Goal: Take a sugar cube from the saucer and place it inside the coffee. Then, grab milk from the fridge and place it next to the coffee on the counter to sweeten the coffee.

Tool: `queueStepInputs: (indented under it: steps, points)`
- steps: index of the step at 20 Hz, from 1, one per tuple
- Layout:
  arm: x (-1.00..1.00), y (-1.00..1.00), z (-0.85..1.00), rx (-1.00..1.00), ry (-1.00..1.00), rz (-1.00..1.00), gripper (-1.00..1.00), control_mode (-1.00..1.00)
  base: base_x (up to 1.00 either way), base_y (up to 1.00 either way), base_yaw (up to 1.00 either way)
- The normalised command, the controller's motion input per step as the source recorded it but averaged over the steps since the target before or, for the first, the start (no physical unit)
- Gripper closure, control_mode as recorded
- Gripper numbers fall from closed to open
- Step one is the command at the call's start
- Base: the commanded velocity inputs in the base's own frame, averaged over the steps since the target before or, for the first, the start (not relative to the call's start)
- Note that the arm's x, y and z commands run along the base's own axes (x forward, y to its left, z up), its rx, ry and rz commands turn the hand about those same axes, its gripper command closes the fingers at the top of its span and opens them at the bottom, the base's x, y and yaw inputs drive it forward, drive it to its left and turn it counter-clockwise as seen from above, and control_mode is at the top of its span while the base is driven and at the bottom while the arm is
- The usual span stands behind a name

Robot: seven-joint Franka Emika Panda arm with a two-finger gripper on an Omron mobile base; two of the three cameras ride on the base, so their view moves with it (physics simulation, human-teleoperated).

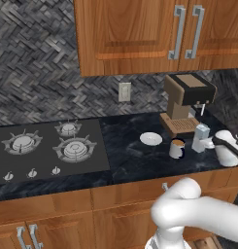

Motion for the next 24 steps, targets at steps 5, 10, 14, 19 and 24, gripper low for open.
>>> queueStepInputs:
  steps: [5, 10, 14, 19, 24]
  points:
    - [-0.56, 0.00, 0.00, -0.04, -0.04, 0.00, -1.00, -1.00, 0.00, 0.00, 0.00]
    - [-0.73, 0.07, 0.26, -0.07, -0.15, 0.00, -1.00, -1.00, 0.00, 0.00, 0.00]
    - [-0.89, 0.52, 0.90, -0.21, -0.51, 0.00, -1.00, -1.00, 0.00, 0.00, 0.00]
    - [-0.53, 0.94, 1.00, -0.34, -0.64, 0.00, -1.00, -1.00, 0.00, 0.00, 0.00]
    - [-0.25, 1.00, 1.00, -0.43, -0.58, 0.01, -1.00, -1.00, 0.00, 0.00, 0.00]
